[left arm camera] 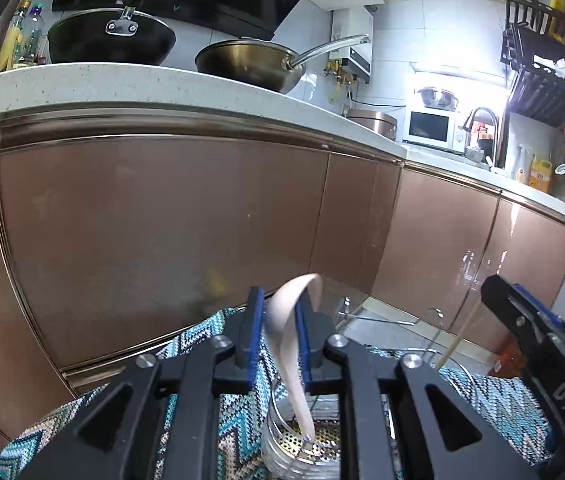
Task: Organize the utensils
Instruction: 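Carry spoon and chopstick over the wire holder while both tools open to drop them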
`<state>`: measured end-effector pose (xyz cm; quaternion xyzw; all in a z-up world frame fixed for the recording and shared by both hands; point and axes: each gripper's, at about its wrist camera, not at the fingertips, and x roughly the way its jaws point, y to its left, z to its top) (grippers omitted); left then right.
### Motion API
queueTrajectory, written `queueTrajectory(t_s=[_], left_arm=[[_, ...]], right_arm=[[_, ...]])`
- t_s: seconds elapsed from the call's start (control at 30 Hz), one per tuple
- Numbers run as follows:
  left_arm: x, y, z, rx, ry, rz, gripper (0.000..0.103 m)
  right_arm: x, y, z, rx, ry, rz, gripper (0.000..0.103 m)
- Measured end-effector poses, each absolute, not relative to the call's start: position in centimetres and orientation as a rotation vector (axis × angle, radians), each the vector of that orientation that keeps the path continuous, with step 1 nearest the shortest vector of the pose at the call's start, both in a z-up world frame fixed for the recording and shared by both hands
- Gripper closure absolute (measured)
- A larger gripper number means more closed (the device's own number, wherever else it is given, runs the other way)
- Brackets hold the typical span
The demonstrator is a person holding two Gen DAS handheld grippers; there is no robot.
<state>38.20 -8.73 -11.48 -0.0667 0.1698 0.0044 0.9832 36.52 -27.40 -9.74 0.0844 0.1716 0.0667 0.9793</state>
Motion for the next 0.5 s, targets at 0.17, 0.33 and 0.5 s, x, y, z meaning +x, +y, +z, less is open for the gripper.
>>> queueTrajectory(t_s=[0.17,0.33,0.5], left_arm=[[36.2,-8.1,-9.7,-0.146,0.309,-0.012,0.068],[33.6,-6.6,-7.1,-0.140,0.287,-0.023,0.067],[30.4,-3.9,-4.2,-0.172,0.319,-0.052,0.067]], right_arm=[[34.4,-28.1,-7.6,0.166,0.329,0.115,0.058],[30.4,-29.2,-4.7,0.162,0.305,0.097,0.057],[26.2,-31.1,-2.7,0.194,0.323,0.059,0.057]])
